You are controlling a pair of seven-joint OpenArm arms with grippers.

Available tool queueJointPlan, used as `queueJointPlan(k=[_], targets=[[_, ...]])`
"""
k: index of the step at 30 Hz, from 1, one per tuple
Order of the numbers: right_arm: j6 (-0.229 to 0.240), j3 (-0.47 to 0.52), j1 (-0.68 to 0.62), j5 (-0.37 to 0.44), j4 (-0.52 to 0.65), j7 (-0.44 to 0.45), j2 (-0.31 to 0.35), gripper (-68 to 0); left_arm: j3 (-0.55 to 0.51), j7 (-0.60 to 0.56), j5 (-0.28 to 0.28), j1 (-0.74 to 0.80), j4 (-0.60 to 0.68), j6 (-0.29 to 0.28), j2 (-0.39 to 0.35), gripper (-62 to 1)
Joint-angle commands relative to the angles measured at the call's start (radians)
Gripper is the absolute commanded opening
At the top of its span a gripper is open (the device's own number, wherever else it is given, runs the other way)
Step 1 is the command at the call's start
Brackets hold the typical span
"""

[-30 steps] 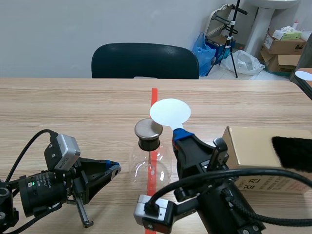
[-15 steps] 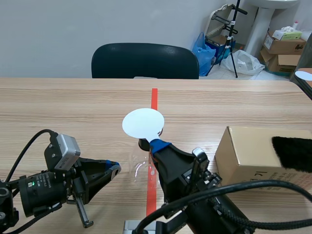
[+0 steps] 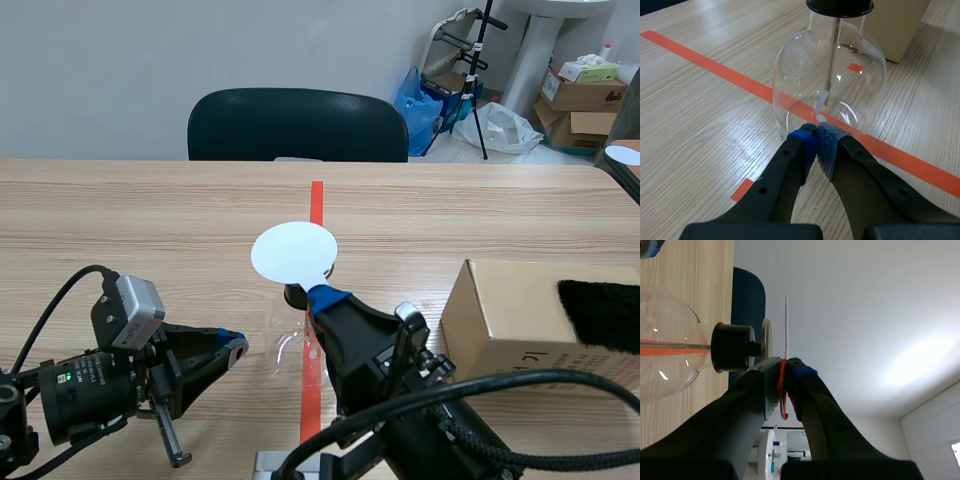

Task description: Do the electroscope experiment

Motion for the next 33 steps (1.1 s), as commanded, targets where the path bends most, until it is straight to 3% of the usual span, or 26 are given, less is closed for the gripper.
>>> queueJointPlan(k=[1,24,29,33], targets=[[-0.011,0.007,0.011,-0.002,0.024,-0.004,0.005,-66.5,-0.008,-0.02,-0.008,-0.003,0.021,0.002,0.002,-57.7],[-0.011,0.007,0.011,-0.002,0.024,-0.016,0.005,-66.5,-0.008,-0.02,-0.008,-0.003,0.021,0.002,0.002,-57.7],[-0.011,0.007,0.011,-0.002,0.024,-0.082,0.005,-66.5,-0.008,-0.02,-0.008,-0.003,0.021,0.002,0.002,-57.7],[-0.011,0.007,0.011,-0.002,0.024,-0.183,0.005,-66.5,-0.008,-0.02,-0.008,-0.003,0.021,0.002,0.002,-57.7]])
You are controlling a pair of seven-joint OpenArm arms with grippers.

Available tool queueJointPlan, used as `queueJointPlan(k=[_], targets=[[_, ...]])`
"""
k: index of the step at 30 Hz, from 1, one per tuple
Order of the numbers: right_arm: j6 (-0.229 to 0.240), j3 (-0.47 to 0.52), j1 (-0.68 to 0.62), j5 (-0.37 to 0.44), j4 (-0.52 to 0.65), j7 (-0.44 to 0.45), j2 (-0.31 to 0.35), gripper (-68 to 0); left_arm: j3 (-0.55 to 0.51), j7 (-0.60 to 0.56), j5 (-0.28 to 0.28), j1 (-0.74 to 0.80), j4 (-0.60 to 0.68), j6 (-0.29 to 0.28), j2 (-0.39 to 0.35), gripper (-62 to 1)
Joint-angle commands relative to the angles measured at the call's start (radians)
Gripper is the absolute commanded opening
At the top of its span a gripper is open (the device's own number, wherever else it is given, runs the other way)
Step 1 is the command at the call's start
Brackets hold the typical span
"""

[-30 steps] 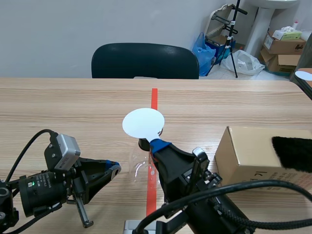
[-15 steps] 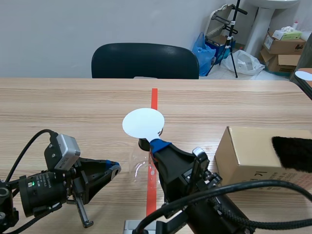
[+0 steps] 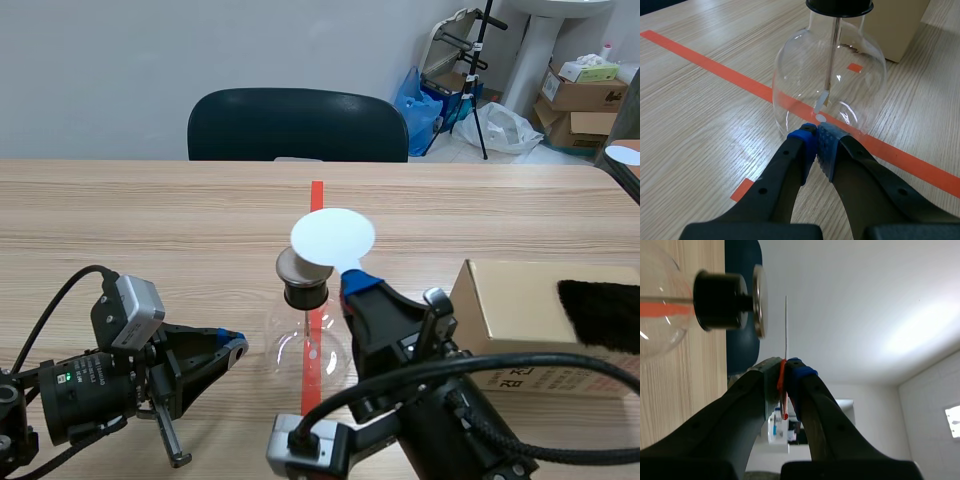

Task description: Do the electroscope experiment

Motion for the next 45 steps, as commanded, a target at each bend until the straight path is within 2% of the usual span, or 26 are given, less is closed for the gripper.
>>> queueJointPlan(k=[1,14,20,23,45], targets=[[-0.011,0.007,0.011,-0.003,0.024,-0.041,0.005,-66.5,-0.008,-0.02,-0.008,-0.003,0.021,0.002,0.002,-57.7],[-0.011,0.008,0.011,-0.003,0.024,-0.394,0.005,-66.5,-0.008,-0.02,-0.008,-0.004,0.021,0.002,0.002,-57.7],[-0.011,0.008,0.011,-0.003,0.024,-0.492,0.005,-66.5,-0.008,-0.02,-0.008,-0.004,0.021,0.002,0.002,-57.7],[-0.011,0.008,0.011,-0.003,0.024,-0.52,0.005,-66.5,-0.008,-0.02,-0.008,-0.004,0.021,0.002,0.002,-57.7],[-0.011,0.008,0.011,-0.003,0.024,-0.511,0.005,-66.5,-0.008,-0.02,-0.008,-0.004,0.021,0.002,0.002,-57.7]])
